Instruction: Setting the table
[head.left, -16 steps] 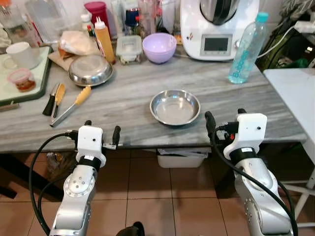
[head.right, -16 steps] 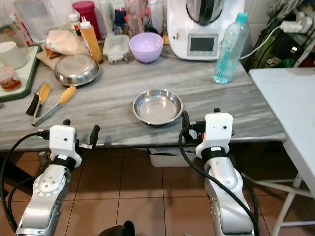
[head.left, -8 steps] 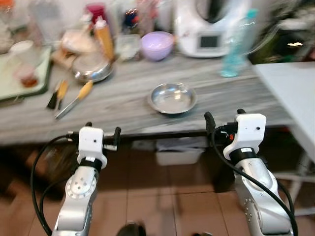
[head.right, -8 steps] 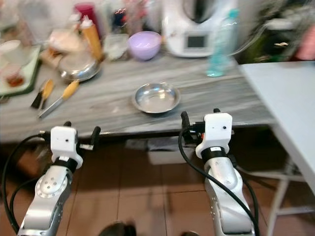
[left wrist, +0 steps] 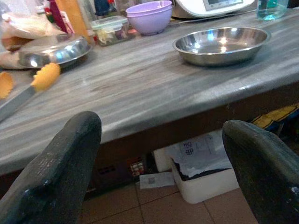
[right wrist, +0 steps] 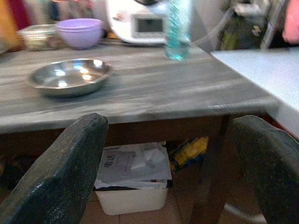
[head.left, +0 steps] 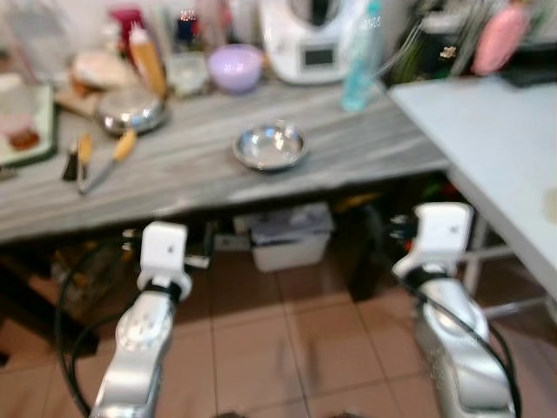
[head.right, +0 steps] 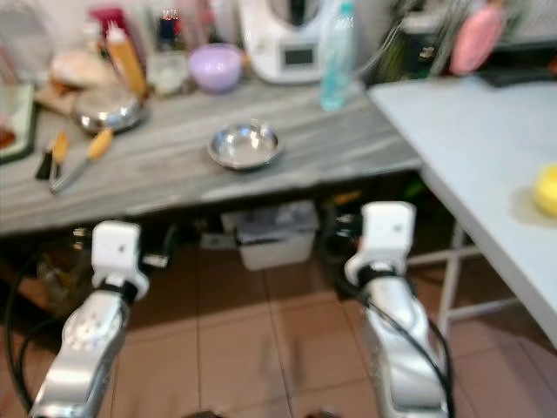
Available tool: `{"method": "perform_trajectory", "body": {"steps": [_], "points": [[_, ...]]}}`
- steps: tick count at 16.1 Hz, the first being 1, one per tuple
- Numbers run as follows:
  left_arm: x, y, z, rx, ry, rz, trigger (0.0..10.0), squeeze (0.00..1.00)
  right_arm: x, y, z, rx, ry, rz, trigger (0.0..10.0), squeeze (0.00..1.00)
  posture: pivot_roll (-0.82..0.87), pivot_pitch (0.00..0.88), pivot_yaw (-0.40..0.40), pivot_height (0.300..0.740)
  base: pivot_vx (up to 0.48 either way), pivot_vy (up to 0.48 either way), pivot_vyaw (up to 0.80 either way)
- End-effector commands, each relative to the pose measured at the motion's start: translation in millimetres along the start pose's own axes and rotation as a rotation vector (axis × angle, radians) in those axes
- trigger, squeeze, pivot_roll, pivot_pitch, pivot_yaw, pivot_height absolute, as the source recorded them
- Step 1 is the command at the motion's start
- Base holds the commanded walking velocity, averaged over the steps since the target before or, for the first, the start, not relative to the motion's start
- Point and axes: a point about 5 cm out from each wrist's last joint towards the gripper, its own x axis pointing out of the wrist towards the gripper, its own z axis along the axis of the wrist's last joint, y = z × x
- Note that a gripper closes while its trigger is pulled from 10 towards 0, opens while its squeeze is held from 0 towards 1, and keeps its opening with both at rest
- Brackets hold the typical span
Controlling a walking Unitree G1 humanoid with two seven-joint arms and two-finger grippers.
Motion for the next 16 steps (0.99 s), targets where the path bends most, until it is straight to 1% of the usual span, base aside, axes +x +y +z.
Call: {"method": "perform_trajectory", "body": {"steps": [1, 2, 3, 4, 5, 6, 7, 9, 10, 11, 12, 13, 16], "points": [[-1.2, 1.7, -1, 0.013, 0.007, 0.01, 10.0, 0.0, 3.2, 2.3, 4, -0.005, -0.019, 0.028, 10.0, 0.0, -0.04, 0.103, 0.055, 0.74, -0.27, 0.0, 0.0], [-1.5, 1.8, -2, 0.014, 0.008, 0.011, 10.0, 0.0, 4.1, 4.1, 5, -0.008, -0.018, 0.05, 10.0, 0.0, -0.04, 0.101, 0.054, 0.74, -0.27, 0.0, 0.0], [-1.7, 1.5, -2, 0.017, 0.009, 0.011, 10.0, 0.0, 6.1, 5.3, 7, -0.05, -0.044, 0.06, 10.0, 0.0, -0.04, 0.101, 0.054, 0.74, -0.27, 0.0, 0.0], [-1.8, 1.6, -2, 0.017, 0.01, 0.011, 10.0, 0.0, 6.3, 5.8, 6, -0.111, -0.044, 0.044, 10.0, 0.0, -0.04, 0.098, 0.052, 0.74, -0.266, 0.0, 0.0], [-1.9, 1.9, -3, 0.019, 0.01, 0.012, 10.0, 0.0, 5.2, 7.2, -1, -0.083, 0.032, 0.063, 10.0, 0.0, -0.04, 0.097, 0.05, 0.74, -0.27, 0.0, 0.0], [-2.2, 2.0, -3, 0.022, 0.01, 0.012, 10.0, 0.0, 3.7, 8.7, -2, -0.022, 0.042, 0.1, 10.0, 0.0, -0.04, 0.096, 0.05, 0.74, -0.27, 0.0, 0.0], [-2.5, 2.3, -3, 0.024, 0.008, 0.013, 10.0, 0.0, 1.7, 9.6, 0, 0.019, 0.007, 0.125, 10.0, 0.0, -0.03, 0.095, 0.049, 0.74, -0.259, 0.0, 0.0], [-2.0, 1.5, -2, 0.029, -0.008, -0.002, 10.0, 0.0, 0.8, 10.5, 2, 0.018, -0.003, 0.127, 10.0, 0.0, -0.03, 0.095, 0.049, 0.74, 0.0, 0.0, 0.0], [-2.6, 1.6, -2, 0.019, -0.006, -0.006, 10.0, 0.0, 0.4, 11.2, 2, -0.021, -0.012, 0.131, 10.0, 0.0, -0.03, 0.091, 0.052, 0.74, 0.0, 0.0, 0.0], [-2.8, 0.6, -1, 0.02, -0.012, -0.023, 10.0, 0.0, 0.4, 11.2, 3, -0.053, -0.025, 0.132, 10.0, 0.0, -0.03, 0.09, 0.052, 0.74, 0.0, 0.0, 0.8], [-2.6, -0.4, 0, 0.02, -0.016, -0.038, 10.0, 0.0, 1.0, 11.3, 4, -0.058, -0.028, 0.13, 10.0, 0.0, -0.03, 0.09, 0.053, 0.74, 0.0, 0.0, 0.8], [-2.1, -1.6, 0, 0.021, -0.02, -0.046, 10.0, 0.0, 1.6, 11.3, 4, -0.039, -0.025, 0.127, 10.0, 0.0, -0.03, 0.089, 0.055, 0.74, 0.0, 0.0, 0.8], [-1.0, -5.0, 2, 0.022, -0.026, -0.066, 10.0, 0.0, 1.6, 13.1, 4, -0.038, -0.027, 0.135, 10.0, 0.0, -0.03, 0.087, 0.059, 0.74, 0.0, 0.0, 0.8]]}}
